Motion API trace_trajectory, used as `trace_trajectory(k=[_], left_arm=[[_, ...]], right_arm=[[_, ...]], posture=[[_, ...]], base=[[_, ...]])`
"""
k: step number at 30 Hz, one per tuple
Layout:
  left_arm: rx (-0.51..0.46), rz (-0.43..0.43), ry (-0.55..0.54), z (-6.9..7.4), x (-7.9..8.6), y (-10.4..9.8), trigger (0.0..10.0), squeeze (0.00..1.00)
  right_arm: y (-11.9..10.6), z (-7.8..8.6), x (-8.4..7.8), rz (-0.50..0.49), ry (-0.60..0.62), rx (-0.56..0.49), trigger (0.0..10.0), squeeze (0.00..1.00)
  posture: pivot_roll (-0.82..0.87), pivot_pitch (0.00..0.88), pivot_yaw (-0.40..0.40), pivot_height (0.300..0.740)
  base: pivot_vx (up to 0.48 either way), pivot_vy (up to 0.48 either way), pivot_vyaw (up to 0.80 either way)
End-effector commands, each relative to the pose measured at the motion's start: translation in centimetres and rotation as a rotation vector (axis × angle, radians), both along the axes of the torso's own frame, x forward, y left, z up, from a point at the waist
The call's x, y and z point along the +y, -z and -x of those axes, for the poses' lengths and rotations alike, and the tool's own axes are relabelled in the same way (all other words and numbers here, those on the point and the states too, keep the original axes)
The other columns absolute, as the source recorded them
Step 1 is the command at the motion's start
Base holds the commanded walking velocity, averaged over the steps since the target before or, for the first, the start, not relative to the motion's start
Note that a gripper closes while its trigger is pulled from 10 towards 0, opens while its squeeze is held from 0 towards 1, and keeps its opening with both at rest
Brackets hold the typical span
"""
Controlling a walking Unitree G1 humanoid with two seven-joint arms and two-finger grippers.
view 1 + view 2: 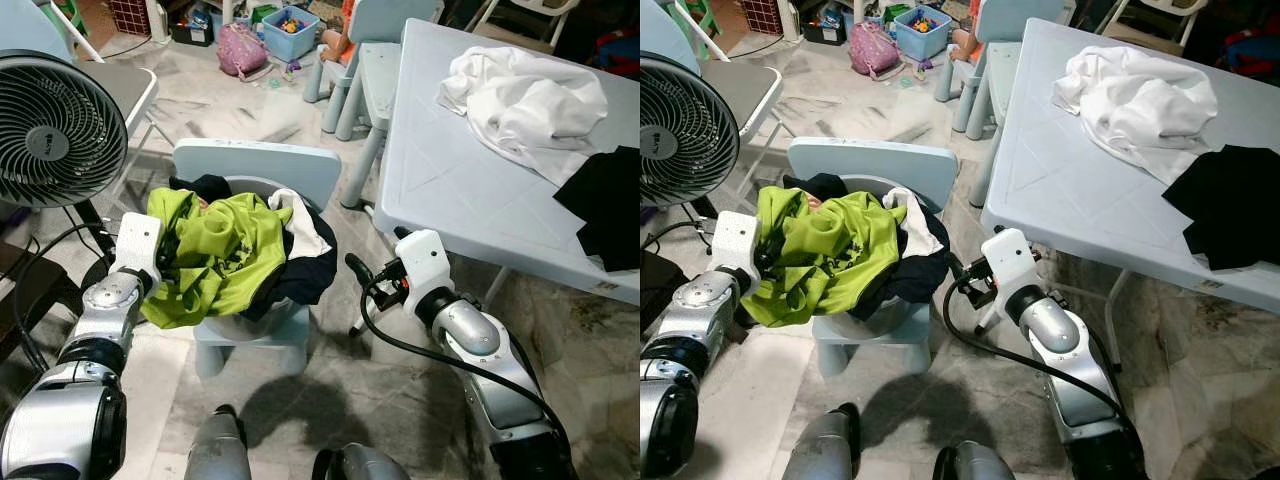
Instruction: Hang hanger
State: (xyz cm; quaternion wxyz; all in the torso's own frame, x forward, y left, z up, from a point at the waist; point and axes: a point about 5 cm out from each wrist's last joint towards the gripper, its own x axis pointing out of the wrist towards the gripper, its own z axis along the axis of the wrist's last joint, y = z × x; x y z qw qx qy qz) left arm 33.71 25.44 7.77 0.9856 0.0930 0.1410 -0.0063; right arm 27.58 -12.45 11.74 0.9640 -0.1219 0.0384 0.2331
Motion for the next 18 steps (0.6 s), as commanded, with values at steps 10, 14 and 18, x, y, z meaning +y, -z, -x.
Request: trace_trajectory(k=[10, 14, 18], left_arm=[[-0.226, 0.077, -0.058, 0.7, -1.1, -2.0, 0.0, 0.00], [-0.291, 0.061, -0.071, 1.8, -1.3, -2.3, 0.0, 0.00], [-0.302, 0.081, -0.086, 2.9, -1.7, -2.3, 0.0, 0.00]], right_arm=[[-0.5, -0.4, -1.0, -0.029, 0.074, -0.034, 10.0, 0.00], [-1.0, -0.6, -1.3, -0.078, 0.105, -0.059, 10.0, 0.00], [-1.3, -0.6, -1.3, -0.084, 0.101, -0.069, 10.0, 0.00]], posture=[[-0.02, 0.073, -0.087, 0.740], [-0.02, 0.067, -0.075, 0.740], [-0.02, 0.067, -0.075, 0.740]], base=[[0.000, 0.000, 0.00], [0.000, 0.000, 0.00], [0.000, 0.000, 0.00]])
